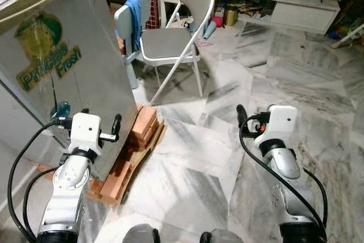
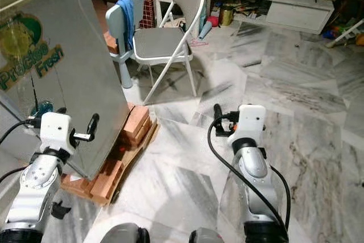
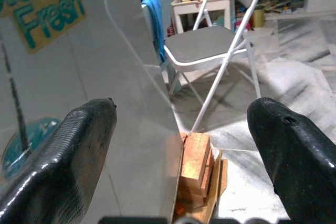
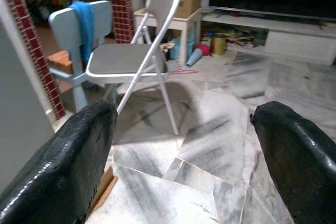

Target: Restocking fridge

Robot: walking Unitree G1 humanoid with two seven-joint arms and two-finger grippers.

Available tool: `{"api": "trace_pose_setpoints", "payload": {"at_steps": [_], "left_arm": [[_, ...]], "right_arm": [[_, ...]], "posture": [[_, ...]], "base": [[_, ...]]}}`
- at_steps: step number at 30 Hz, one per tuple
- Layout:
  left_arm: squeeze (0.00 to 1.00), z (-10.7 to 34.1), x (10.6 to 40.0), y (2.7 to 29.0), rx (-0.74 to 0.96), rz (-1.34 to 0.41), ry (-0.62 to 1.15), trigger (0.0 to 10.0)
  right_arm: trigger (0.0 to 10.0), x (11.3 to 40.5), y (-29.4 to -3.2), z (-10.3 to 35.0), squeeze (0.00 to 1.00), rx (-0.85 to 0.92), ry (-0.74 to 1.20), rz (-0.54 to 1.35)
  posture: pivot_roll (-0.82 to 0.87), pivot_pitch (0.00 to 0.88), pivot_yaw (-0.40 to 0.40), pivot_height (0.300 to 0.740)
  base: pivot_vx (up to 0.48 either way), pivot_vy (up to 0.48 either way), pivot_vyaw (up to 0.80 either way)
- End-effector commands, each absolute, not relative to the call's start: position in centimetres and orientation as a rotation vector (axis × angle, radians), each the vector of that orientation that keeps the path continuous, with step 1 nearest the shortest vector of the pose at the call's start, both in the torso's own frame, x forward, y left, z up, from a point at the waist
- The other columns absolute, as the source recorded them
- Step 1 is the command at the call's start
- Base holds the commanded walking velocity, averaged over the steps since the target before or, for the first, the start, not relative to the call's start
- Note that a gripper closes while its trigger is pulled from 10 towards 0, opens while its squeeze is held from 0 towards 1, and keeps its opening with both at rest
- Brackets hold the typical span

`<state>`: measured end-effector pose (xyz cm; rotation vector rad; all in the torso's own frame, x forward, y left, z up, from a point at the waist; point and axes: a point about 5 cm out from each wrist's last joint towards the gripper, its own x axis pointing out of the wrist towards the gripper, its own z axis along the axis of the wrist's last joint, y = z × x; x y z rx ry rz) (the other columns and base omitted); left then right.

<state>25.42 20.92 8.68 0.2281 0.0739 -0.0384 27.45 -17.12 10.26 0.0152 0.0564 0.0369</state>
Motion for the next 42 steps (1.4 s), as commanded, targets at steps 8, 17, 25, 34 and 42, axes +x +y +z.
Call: {"api": "trace_pose_setpoints", "payload": {"at_steps": [8,17,25,34,42], "left_arm": [[0.0,9.9,25.4,21.5,0.273,-0.03,0.041,10.0],[0.0,9.4,25.4,21.1,0.261,-0.055,0.068,10.0],[0.0,9.8,25.8,21.0,0.251,-0.062,0.061,10.0],[0.0,10.4,25.7,22.1,0.255,-0.033,0.031,10.0],[0.0,10.1,26.8,22.1,0.189,0.027,0.047,10.0]], "right_arm": [[10.0,29.6,-16.4,12.2,0.0,-0.01,0.006,0.065],[10.0,28.9,-17.0,11.5,0.0,-0.035,0.035,0.032],[10.0,28.8,-17.5,11.3,0.0,-0.025,0.067,-0.006],[10.0,26.3,-19.2,10.1,0.0,-0.027,0.107,-0.041],[10.0,25.8,-19.0,9.7,0.0,-0.022,0.132,-0.036]], "posture": [[0.12,0.02,-0.035,0.74],[0.11,0.03,-0.037,0.74],[0.11,0.036,-0.032,0.74],[0.1,0.035,-0.008,0.74],[0.09,0.035,-0.015,0.74]], "base": [[0.0,0.477,0.0],[0.0,0.476,0.0],[0.0,0.168,-0.18],[0.0,0.0,-0.35],[0.0,0.0,0.0]]}}
